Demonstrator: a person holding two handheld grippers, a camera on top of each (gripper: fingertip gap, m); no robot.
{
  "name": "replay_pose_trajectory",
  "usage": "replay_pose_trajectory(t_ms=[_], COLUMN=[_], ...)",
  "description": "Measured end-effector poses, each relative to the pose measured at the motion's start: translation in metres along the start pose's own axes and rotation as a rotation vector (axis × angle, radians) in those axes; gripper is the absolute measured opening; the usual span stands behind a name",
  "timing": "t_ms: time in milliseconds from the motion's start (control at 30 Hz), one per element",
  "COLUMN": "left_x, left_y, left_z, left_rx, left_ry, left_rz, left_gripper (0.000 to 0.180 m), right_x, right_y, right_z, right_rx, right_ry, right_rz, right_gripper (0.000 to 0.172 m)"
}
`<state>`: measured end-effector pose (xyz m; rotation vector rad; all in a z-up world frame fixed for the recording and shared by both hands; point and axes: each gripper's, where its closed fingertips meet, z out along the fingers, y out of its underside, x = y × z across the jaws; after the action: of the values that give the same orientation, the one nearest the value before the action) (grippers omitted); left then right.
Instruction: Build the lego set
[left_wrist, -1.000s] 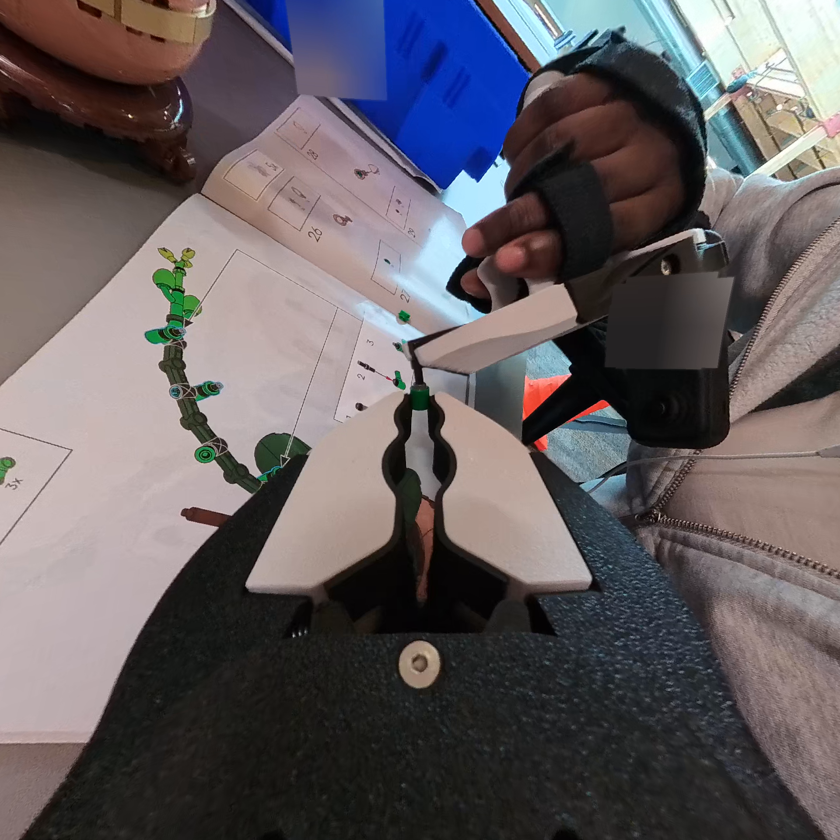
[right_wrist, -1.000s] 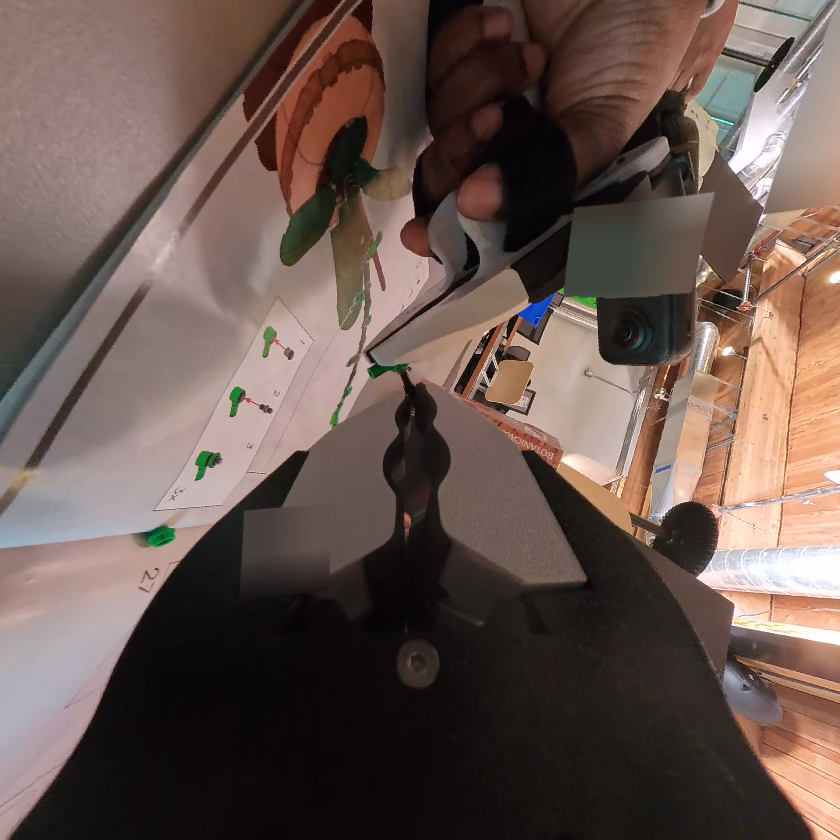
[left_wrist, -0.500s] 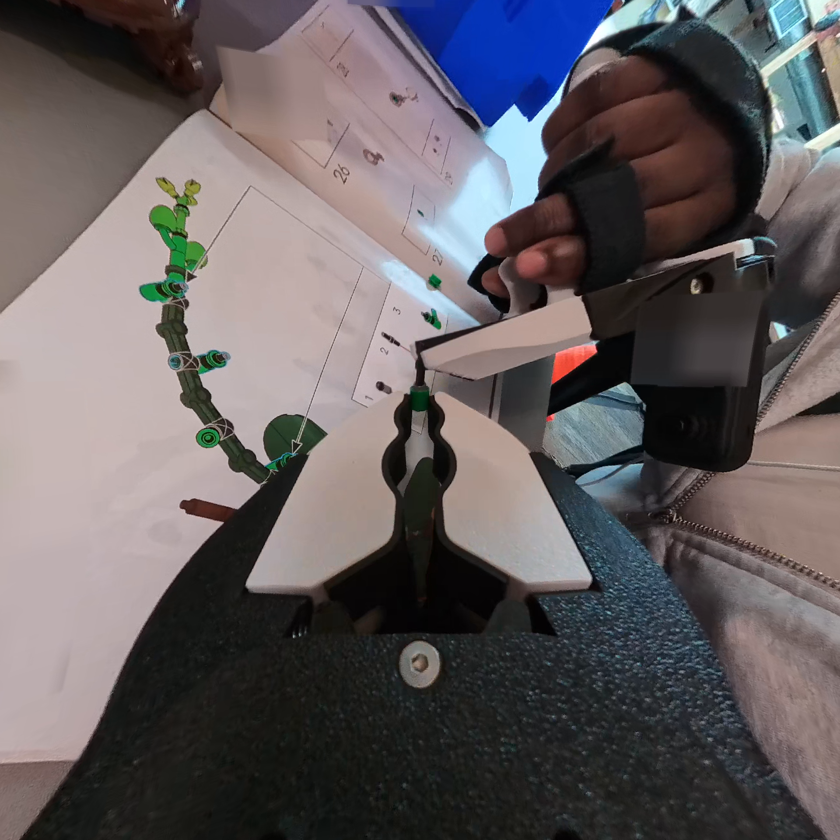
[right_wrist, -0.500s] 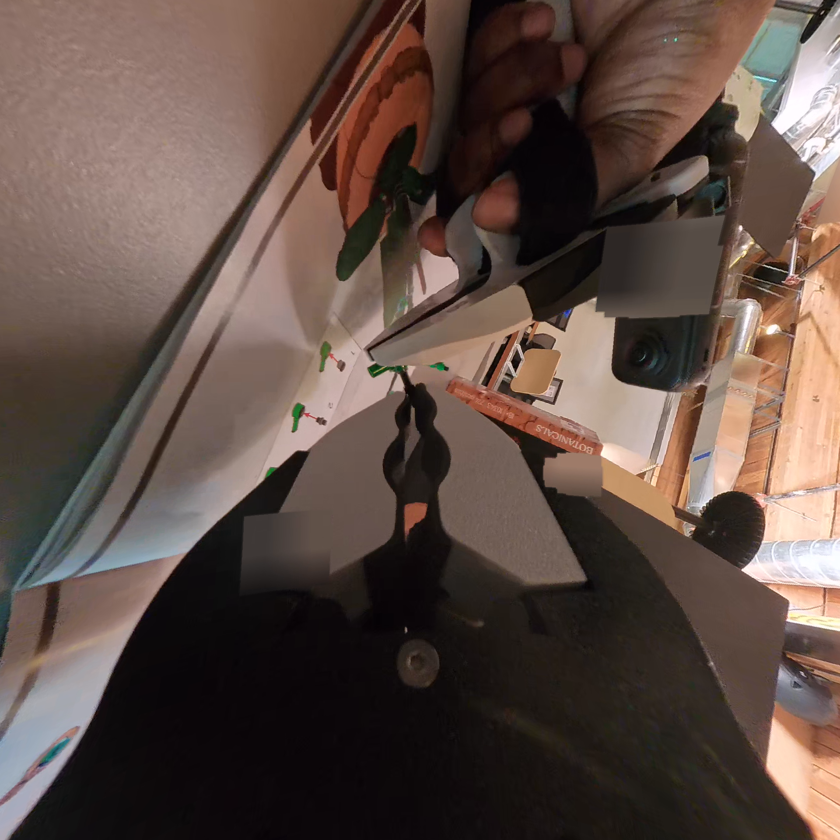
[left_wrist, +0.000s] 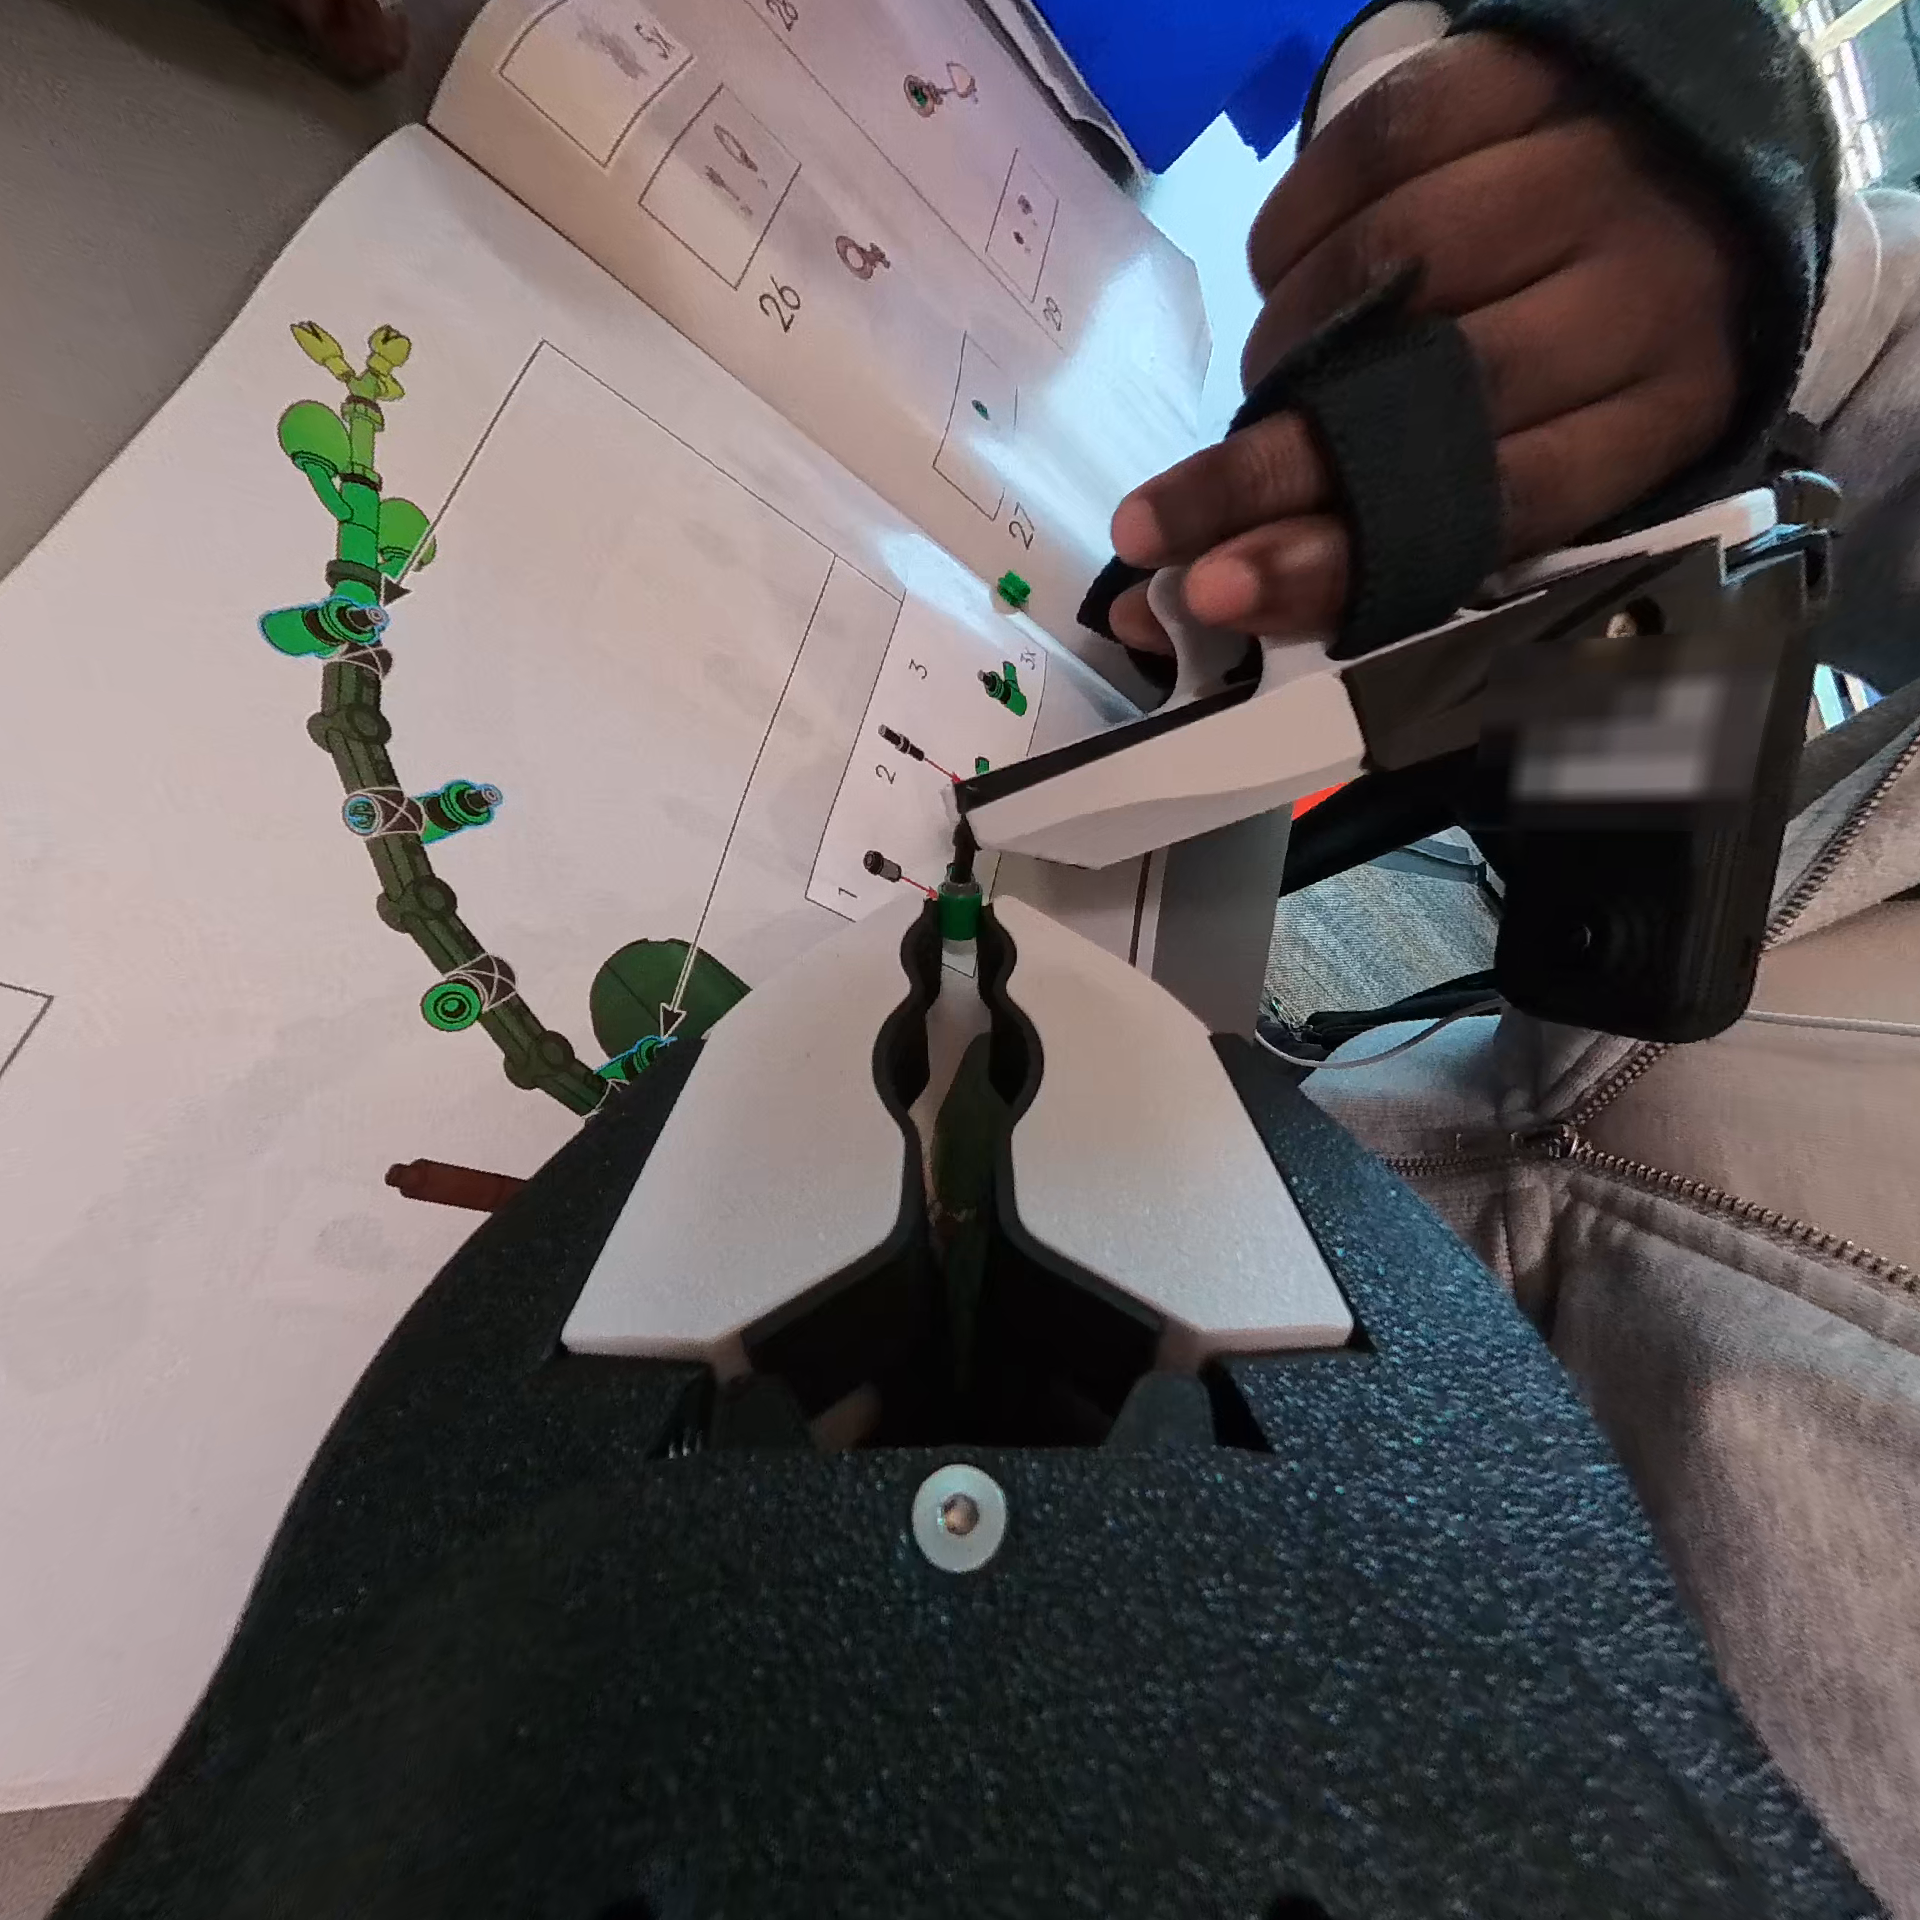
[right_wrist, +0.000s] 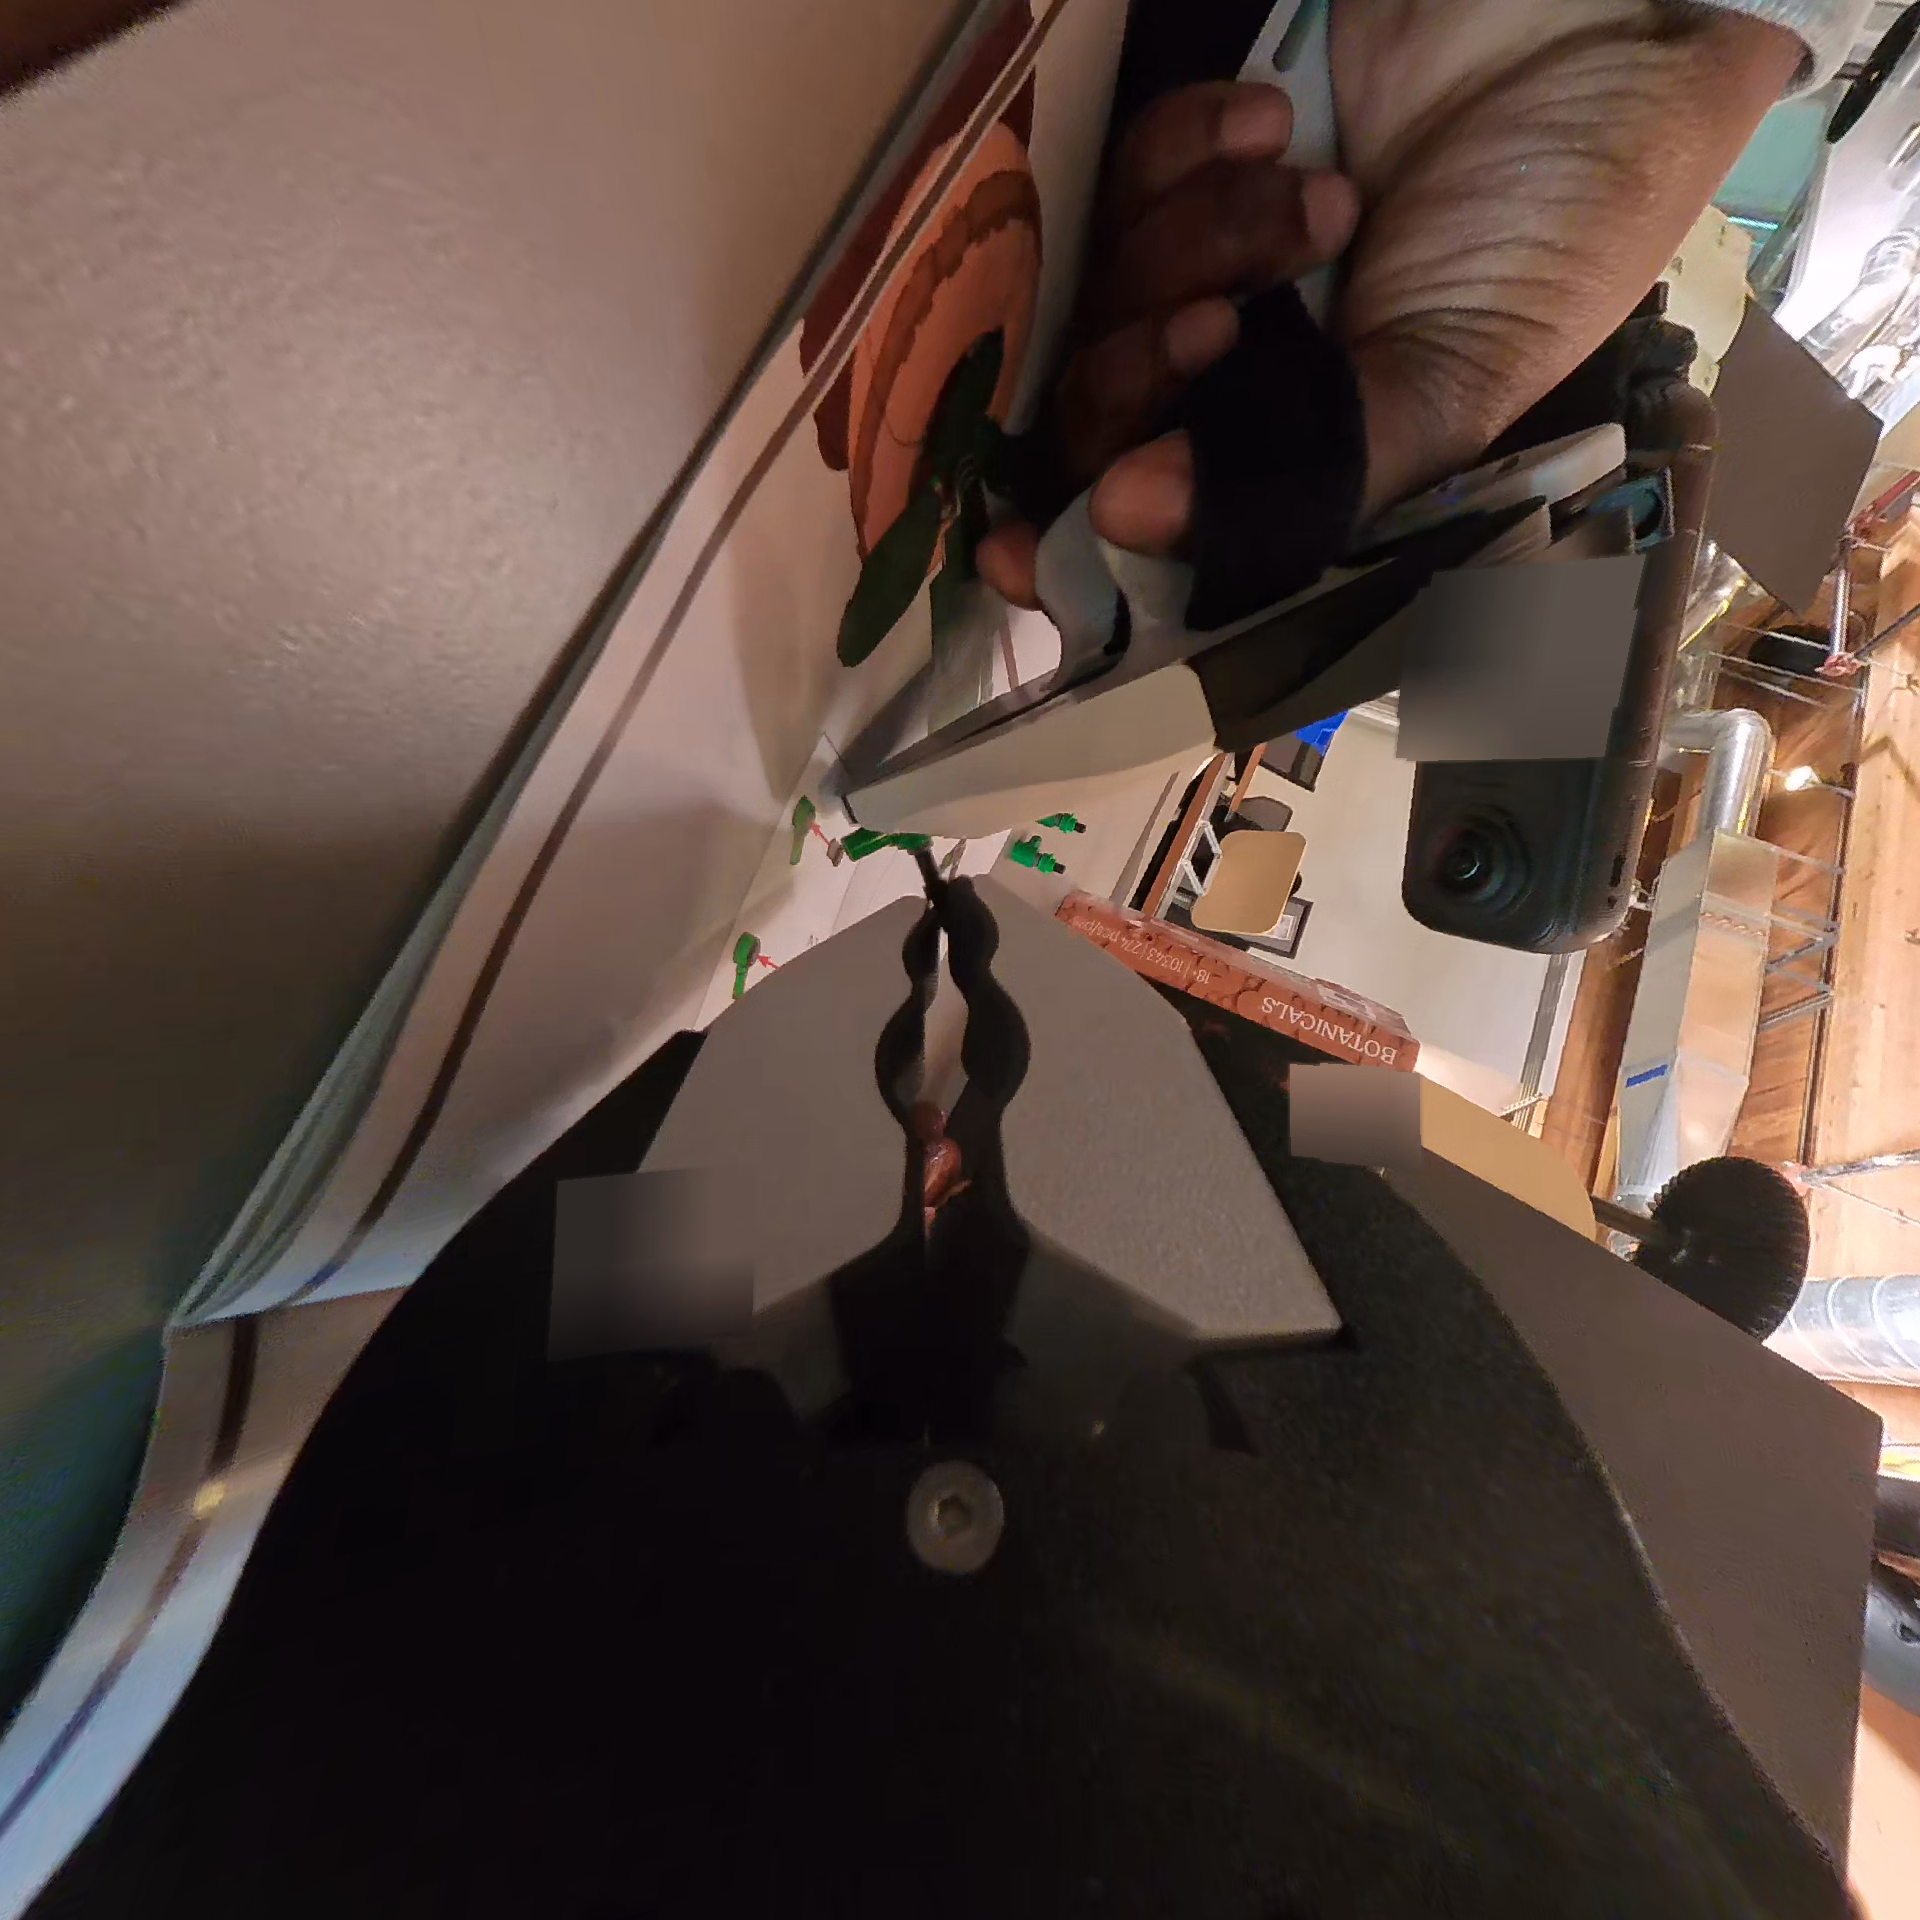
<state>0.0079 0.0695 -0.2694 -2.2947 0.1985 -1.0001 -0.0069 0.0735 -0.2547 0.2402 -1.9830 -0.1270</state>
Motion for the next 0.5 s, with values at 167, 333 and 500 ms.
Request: replay_pose_trajectory(t_ms=[167,333,500], left_x=[0.0006,0.0011,0.0026], left_y=[0.0000,0.0005,0.0022], left_z=[0.0008,0.0019,0.0022], left_rx=[-0.005,-0.012,-0.024], left_ry=[0.002,0.005,0.013], left_rz=[0.006,0.018,0.033], left_gripper=[0.006,0.006,0.006], right_x=[0.0004,0.0007,0.0012], right_y=[-0.0013,-0.0031,-0.0060], right_z=[-0.0005,-0.0013,-0.0022], right_rx=[0.023,0.071,0.138], right_ry=[0.002,-0.016,-0.041], right_rz=[-0.025,-0.086,-0.172], right_gripper=[0.000,0.000,0.000])
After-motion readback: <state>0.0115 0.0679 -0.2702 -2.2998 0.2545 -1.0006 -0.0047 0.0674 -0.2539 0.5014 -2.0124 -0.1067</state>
